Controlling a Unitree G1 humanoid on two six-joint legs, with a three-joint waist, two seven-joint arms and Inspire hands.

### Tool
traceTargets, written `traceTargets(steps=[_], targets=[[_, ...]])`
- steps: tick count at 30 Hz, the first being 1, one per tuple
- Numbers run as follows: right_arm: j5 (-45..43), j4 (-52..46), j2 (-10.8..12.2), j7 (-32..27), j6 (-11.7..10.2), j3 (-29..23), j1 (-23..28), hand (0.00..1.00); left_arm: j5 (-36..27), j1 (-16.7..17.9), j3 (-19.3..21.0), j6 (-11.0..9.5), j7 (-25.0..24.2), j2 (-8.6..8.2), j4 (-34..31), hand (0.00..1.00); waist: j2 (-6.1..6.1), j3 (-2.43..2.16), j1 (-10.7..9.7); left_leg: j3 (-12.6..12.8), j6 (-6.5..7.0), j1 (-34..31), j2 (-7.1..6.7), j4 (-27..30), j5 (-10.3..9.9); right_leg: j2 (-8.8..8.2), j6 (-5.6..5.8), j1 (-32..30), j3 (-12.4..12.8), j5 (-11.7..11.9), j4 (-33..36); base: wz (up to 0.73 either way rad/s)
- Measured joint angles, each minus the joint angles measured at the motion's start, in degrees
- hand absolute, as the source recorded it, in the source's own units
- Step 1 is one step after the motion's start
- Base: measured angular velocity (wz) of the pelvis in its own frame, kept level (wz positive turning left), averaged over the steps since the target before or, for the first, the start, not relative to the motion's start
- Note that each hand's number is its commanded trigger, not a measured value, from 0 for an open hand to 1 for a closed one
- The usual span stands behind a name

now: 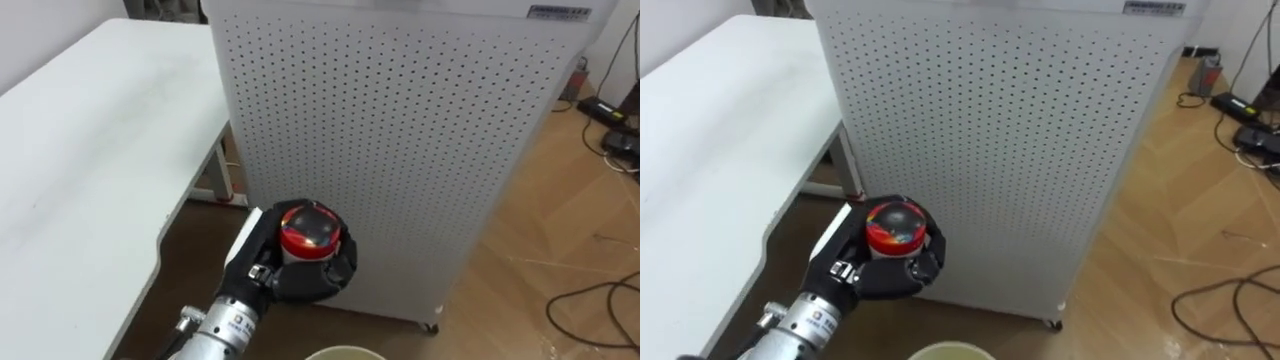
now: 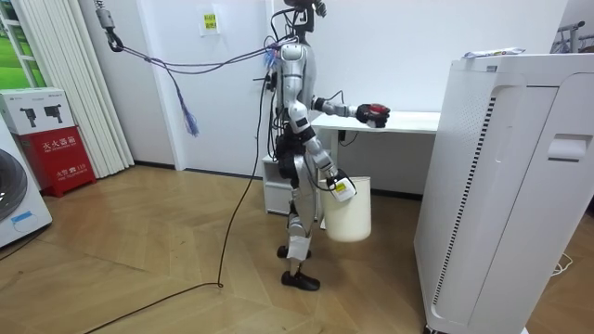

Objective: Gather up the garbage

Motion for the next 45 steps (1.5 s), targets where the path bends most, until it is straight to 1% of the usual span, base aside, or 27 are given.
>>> traceTargets(steps=[4, 8, 11, 12, 14, 15, 16, 17, 18, 19, 20, 23, 26, 28, 32, 33, 34, 35, 40, 45], targets=[[0.21, 0.02, -0.01, -0.32, -0.19, -0.01, -2.11, 1.0, -0.07, 0.15, -1.46, 0.05, -1.39, -0.18, 4.26, 1.0, -0.03, 0.02, 0.04, 0.53, -0.08, -2.25, 0.0, 0.77, 0.13, -0.08, -0.04, -2.74, 0.24, -0.01, 1.13, -0.06], [0.29, 0.04, 0.02, -1.39, -0.23, 0.02, -2.22, 1.0, -0.05, 0.21, -2.1, 0.07, -2.08, -0.32, 6.26, 1.0, -0.03, 0.04, -0.03, 0.53, -0.08, -3.71, 0.0, 1.64, 0.14, -0.19, -0.07, -4.18, 0.23, -0.03, 1.64, 0.0], [0.24, 0.04, 0.01, -2.08, -0.23, -0.03, -2.47, 1.0, -0.07, 0.18, -2.06, 0.05, -2.15, -0.85, 7.92, 1.0, -0.06, 0.06, 0.07, 0.69, -0.06, -4.35, 0.0, 1.91, 0.15, -0.2, -0.1, -4.91, 0.46, -0.04, 1.96, -0.02], [0.23, 0.04, -0.01, -2.16, -0.23, -0.03, -2.81, 1.0, -0.11, 0.02, -2.06, -0.02, -2.16, -0.79, 9.37, 1.0, -0.22, 0.16, 0.17, 0.98, -0.06, -4.56, -0.01, 2.02, 0.15, -0.26, -0.22, -5.49, 0.87, -0.12, 2.59, -0.1], [0.23, 0.04, -0.01, -2.46, -0.23, -0.03, -3.84, 1.0, -0.65, 0.01, -2.06, -0.04, -2.16, -0.79, 11.81, 1.0, -0.29, 0.22, 0.16, 1.45, -0.06, -5.49, -0.01, 2.48, 0.15, -0.34, -0.24, -6.6, 0.84, -0.14, 3.08, -0.11], [0.23, 0.04, 0.02, -2.59, -0.24, -0.05, -5.02, 1.0, -0.61, 0.0, -2.08, -0.03, -2.22, -0.68, 12.69, 1.0, -0.41, 0.43, 0.08, 1.7, -0.06, -6.67, -0.06, 2.96, 0.15, -0.44, -0.25, -7.92, 0.91, -0.14, 3.71, -0.06], [0.23, 0.04, 0.05, -2.67, -0.28, -0.06, -5.43, 1.0, -0.56, 0.0, -2.08, -0.03, -2.27, -0.64, 13.09, 1.0, -0.43, 0.5, 0.01, 1.74, -0.06, -7.25, -0.06, 3.29, 0.15, -0.46, -0.3, -8.34, 0.89, -0.11, 3.74, -0.03], [0.23, 0.05, 0.1, -3.09, -0.58, -0.06, -5.97, 1.0, -0.54, 0.01, -2.1, -0.03, -2.28, -0.77, 13.92, 1.0, -0.47, 0.67, 0.01, 1.73, -0.06, -8.12, -0.06, 3.75, 0.15, -0.47, -0.49, -9.02, 0.76, 0.01, 3.74, 0.0], [0.15, 0.07, 0.18, -3.33, -0.83, -0.07, -6.36, 1.0, -0.5, 0.04, -2.12, -0.03, -2.3, -0.84, 14.45, 1.0, -0.48, 0.96, 0.06, 1.69, -0.06, -8.58, -0.04, 4.01, 0.15, -0.46, -0.58, -9.37, 0.68, 0.07, 3.81, 0.0], [0.0, 0.07, 0.27, -3.38, -0.9, -0.07, -6.52, 1.0, -0.48, 0.04, -2.11, -0.03, -2.29, -0.88, 14.64, 1.0, -0.54, 1.01, 0.13, 1.73, -0.06, -8.76, -0.04, 4.0, 0.15, -0.46, -0.61, -9.71, 0.74, 0.09, 4.02, 0.0], [-0.21, 0.11, 0.53, -3.41, -1.08, -0.07, -6.91, 1.0, -0.48, 0.03, -2.08, -0.04, -2.27, -0.81, 14.71, 1.0, -0.63, 1.17, 0.08, 1.76, -0.07, -9.19, -0.05, 4.04, 0.14, -0.48, -0.62, -10.31, 0.77, 0.09, 4.48, 0.0], [-0.29, 0.4, 1.02, -3.41, -1.28, -0.06, -7.29, 1.0, -0.29, -0.01, -2.08, -0.08, -2.17, -1.08, 15.11, 1.0, -0.52, 1.31, 0.09, 1.95, -0.08, -10.01, 0.01, 4.42, 0.14, -0.41, -0.78, -11.04, 0.92, 0.18, 4.56, -0.01], [-0.3, 0.49, 1.28, -3.4, -1.63, -0.06, -7.41, 1.0, 0.59, -0.2, -2.07, -0.15, -2.12, -1.89, 15.81, 1.0, -0.62, 1.4, 0.22, 2.42, -0.08, -10.64, 0.01, 4.59, 0.14, -0.39, -0.87, -11.92, 1.31, 0.24, 4.8, -0.07], [-0.25, 0.48, 1.36, -3.34, -2.18, -0.01, -7.4, 1.0, 0.59, -0.28, -2.07, -0.18, -2.17, -2.28, 16.41, 1.0, -0.66, 1.42, 0.27, 3.04, -0.07, -11.16, 0.01, 4.85, 0.13, -0.41, -0.88, -12.92, 1.74, 0.24, 5.49, -0.13], [-0.19, 0.48, 1.31, -3.31, -2.18, -0.01, -7.41, 1.0, 0.56, -1.25, -2.06, -0.25, -2.3, -2.81, 17.04, 1.0, -0.71, 1.45, 0.26, 3.12, -0.06, -11.61, 0.04, 5.17, 0.13, -0.41, -0.88, -13.33, 1.77, 0.24, 5.66, -0.01], [-0.19, 0.48, 1.32, -3.31, -2.19, 0.0, -7.42, 1.0, 0.56, -1.43, -2.06, -0.26, -2.35, -2.9, 17.1, 0.75, -0.71, 1.45, 0.27, 3.15, -0.06, -11.61, 0.04, 5.19, 0.13, -0.41, -0.88, -13.35, 1.77, 0.24, 5.69, 0.0], [-0.2, 0.46, 1.32, -3.23, -2.19, 0.0, -7.45, 1.0, 0.56, -1.55, -2.05, -0.37, -2.56, -2.97, 17.18, 0.42, -0.71, 1.45, 0.35, 3.19, -0.06, -11.61, 0.04, 5.2, 0.13, -0.42, -0.88, -13.41, 1.78, 0.24, 5.77, 0.0], [-0.2, 0.45, 1.32, -3.18, -2.19, 0.0, -7.5, 1.0, 0.56, -1.58, -2.05, -0.44, -2.69, -3.0, 17.24, 0.0, -0.71, 1.45, 0.4, 3.23, -0.06, -11.61, 0.03, 5.2, 0.13, -0.43, -0.88, -13.45, 1.79, 0.24, 5.82, 0.0], [-0.2, 0.39, 1.26, -3.13, -2.26, -0.06, -7.62, 1.0, 0.55, -1.58, -2.04, -0.51, -3.61, -3.12, 17.38, 0.0, -0.94, 1.57, 1.32, 3.29, -0.07, -11.84, 0.03, 5.31, 0.13, -0.5, -1.13, -13.59, 1.65, 0.09, 5.9, 0.0], [-0.27, 0.39, 1.32, -2.96, -2.26, -0.05, -8.32, 1.0, 0.54, -1.57, -1.4, -0.67, -4.37, -3.2, 17.43, 0.0, -1.21, 1.56, 1.49, 3.29, -0.06, -11.86, 0.03, 5.42, 0.13, -0.55, -1.15, -13.59, 1.69, 0.07, 5.86, 0.0]])
